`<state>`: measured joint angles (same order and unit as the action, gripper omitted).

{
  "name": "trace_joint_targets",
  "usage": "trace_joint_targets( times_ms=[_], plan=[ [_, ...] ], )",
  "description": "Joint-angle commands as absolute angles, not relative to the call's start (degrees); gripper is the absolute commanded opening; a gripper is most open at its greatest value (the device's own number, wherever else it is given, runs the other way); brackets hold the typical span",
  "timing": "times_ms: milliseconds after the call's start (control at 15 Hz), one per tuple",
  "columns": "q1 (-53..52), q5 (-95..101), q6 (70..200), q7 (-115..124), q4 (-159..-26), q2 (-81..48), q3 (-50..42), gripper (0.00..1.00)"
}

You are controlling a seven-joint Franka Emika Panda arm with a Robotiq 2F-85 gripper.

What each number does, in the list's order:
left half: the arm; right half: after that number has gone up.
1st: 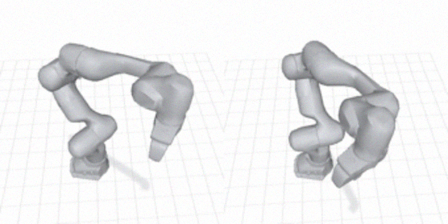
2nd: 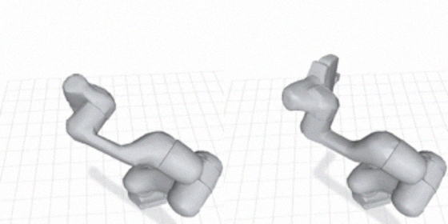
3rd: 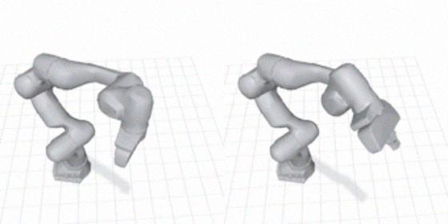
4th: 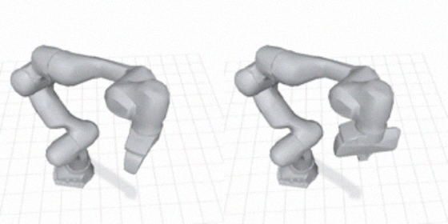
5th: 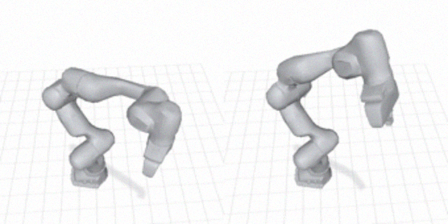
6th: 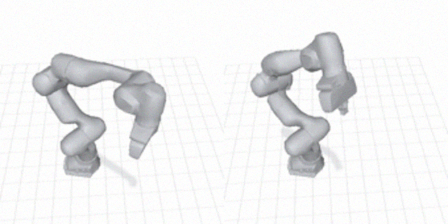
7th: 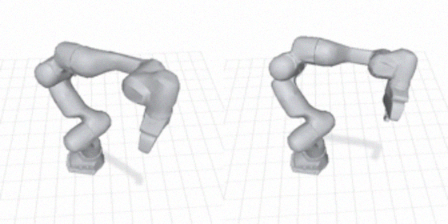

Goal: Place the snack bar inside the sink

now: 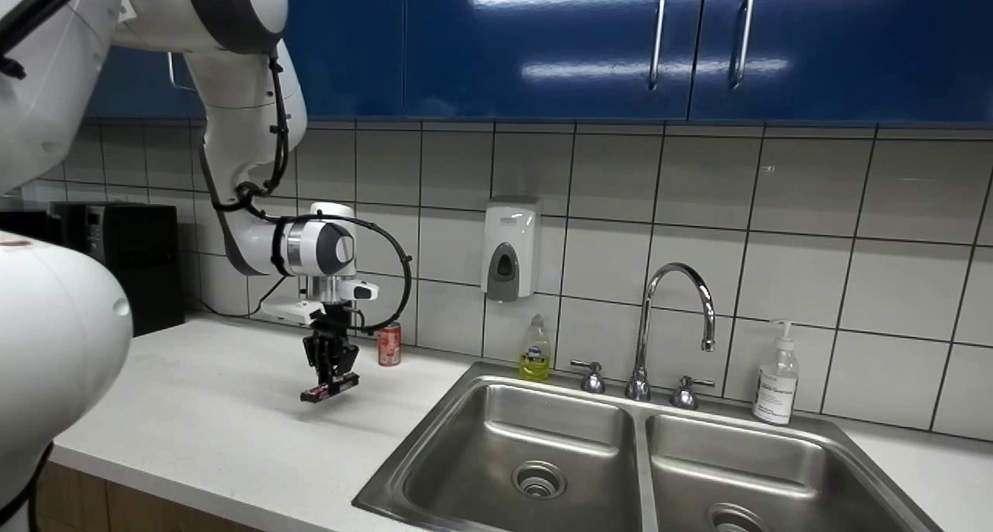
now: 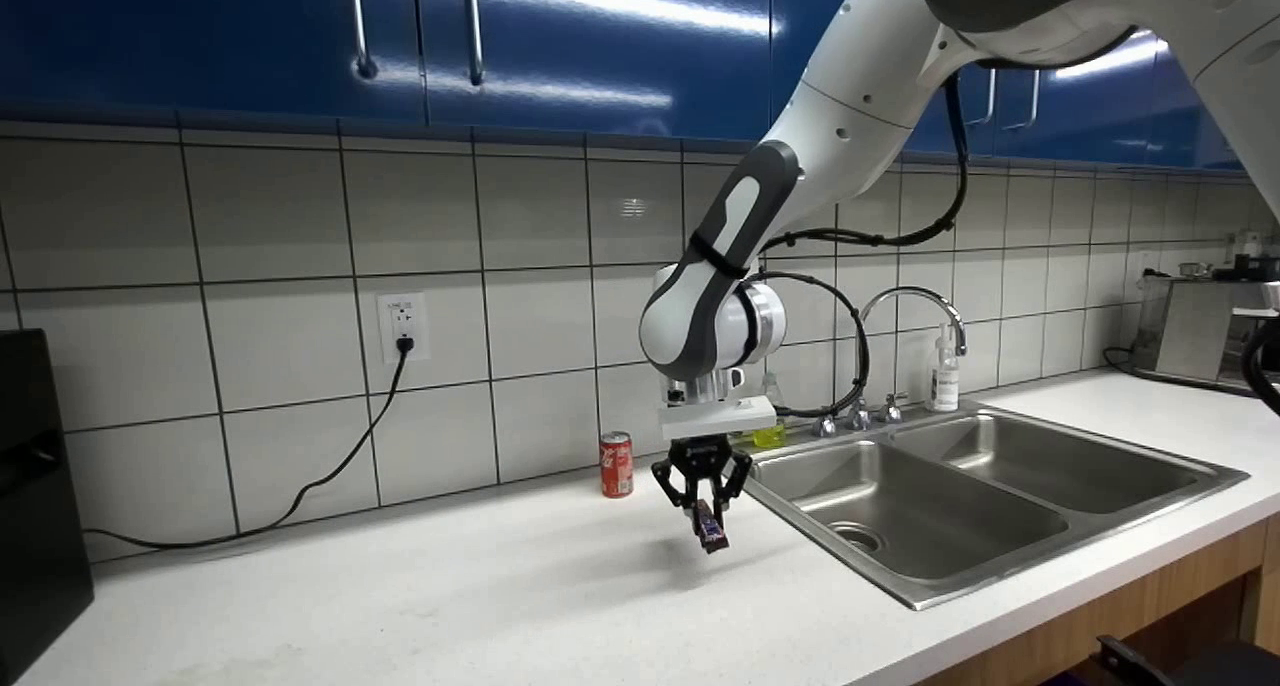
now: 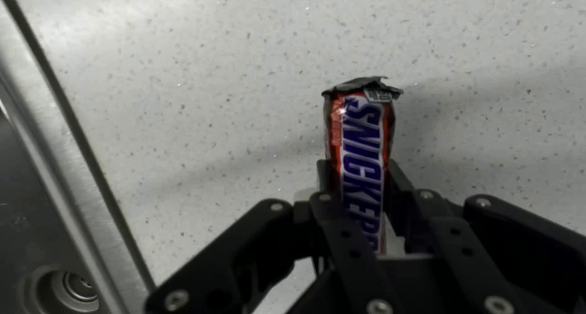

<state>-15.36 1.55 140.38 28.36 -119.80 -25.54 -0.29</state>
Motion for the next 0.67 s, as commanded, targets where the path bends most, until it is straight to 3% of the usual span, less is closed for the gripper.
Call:
trace_joint_targets(
  times_ms=[0,600],
  plan=[
    [-12.17,2.31,140.1,22.1,-123.08,-21.8,-0.56,0.07],
    [-2.71,0.9,144.51,13.86,-126.97,-19.73,-4.28,0.07]
  ],
)
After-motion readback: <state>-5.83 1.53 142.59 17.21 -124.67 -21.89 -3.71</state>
